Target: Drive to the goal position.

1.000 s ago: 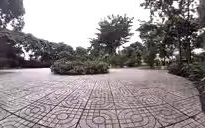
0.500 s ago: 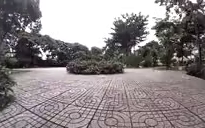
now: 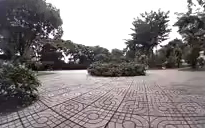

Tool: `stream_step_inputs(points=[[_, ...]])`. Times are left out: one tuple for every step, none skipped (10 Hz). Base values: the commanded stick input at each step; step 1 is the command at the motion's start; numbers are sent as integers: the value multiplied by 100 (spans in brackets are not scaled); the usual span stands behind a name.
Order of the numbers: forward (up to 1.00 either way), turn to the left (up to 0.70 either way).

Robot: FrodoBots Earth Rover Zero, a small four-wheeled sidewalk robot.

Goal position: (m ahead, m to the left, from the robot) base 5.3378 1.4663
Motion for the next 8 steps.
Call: stream_step_inputs(points=[[100, 0], [100, 0], [100, 0], [100, 0], [100, 0], [100, 0], [100, 0], [100, 0]])
